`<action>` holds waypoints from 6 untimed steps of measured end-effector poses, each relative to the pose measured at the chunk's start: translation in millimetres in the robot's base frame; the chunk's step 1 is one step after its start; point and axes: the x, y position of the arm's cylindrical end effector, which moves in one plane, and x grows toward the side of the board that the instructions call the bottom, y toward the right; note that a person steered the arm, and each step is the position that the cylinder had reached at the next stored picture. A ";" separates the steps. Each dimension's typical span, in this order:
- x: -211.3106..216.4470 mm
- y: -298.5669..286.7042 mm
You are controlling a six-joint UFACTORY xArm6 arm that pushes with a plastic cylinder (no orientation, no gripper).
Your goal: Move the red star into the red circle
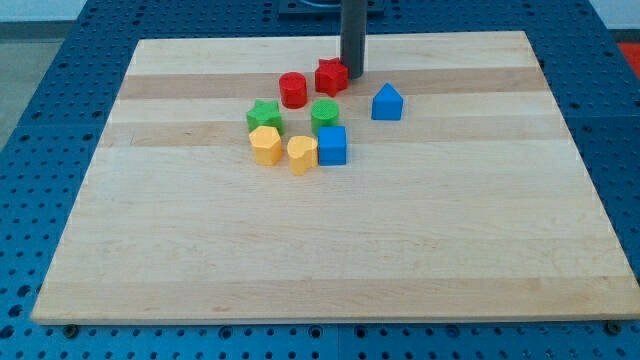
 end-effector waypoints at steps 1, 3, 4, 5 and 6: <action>0.0 -13.3; 1.7 -37.5; 2.6 -40.9; 4.9 -40.9; 9.8 -40.9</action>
